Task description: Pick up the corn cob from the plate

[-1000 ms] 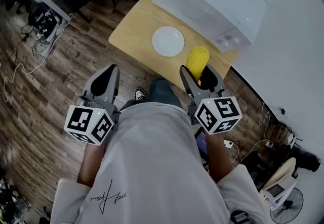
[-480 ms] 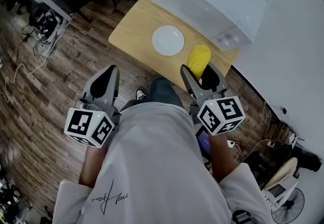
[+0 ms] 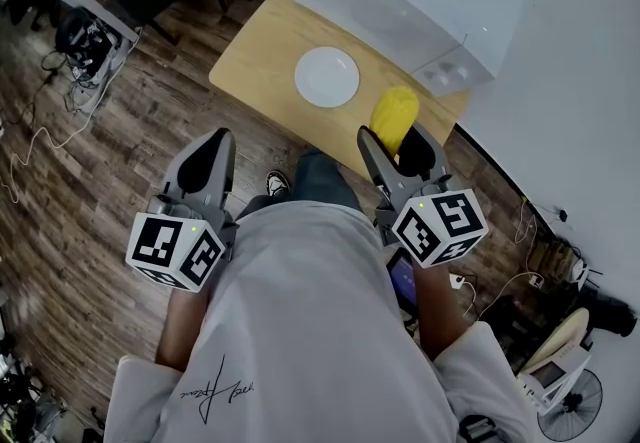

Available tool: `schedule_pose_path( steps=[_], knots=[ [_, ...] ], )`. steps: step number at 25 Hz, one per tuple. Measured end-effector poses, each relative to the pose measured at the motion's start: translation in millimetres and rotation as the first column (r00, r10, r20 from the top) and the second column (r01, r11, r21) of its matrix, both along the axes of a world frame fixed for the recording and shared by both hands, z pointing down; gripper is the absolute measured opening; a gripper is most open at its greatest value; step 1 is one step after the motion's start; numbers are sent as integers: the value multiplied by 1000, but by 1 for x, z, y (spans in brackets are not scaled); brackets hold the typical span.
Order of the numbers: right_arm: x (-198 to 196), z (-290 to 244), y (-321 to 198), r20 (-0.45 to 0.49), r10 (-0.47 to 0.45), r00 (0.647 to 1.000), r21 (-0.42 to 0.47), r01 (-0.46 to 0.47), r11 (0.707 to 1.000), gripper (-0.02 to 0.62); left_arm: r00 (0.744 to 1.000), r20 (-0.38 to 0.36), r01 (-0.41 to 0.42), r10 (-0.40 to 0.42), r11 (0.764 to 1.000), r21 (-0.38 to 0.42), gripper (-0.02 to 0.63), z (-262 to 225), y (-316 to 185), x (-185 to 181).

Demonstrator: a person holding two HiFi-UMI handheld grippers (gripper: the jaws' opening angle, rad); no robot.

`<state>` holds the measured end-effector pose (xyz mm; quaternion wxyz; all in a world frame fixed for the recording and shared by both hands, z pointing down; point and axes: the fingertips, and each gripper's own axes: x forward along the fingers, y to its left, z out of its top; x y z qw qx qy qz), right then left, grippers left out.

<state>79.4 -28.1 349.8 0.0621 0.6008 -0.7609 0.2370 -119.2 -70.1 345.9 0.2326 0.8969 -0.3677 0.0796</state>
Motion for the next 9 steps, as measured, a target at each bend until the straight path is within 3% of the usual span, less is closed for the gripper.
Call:
schedule_pose_path(
  steps=[9],
  knots=[
    [2, 6, -2, 23, 3, 1000, -15, -3, 1000, 261, 1000, -4, 13, -13, 1000, -6, -6, 4, -1, -1]
  ],
)
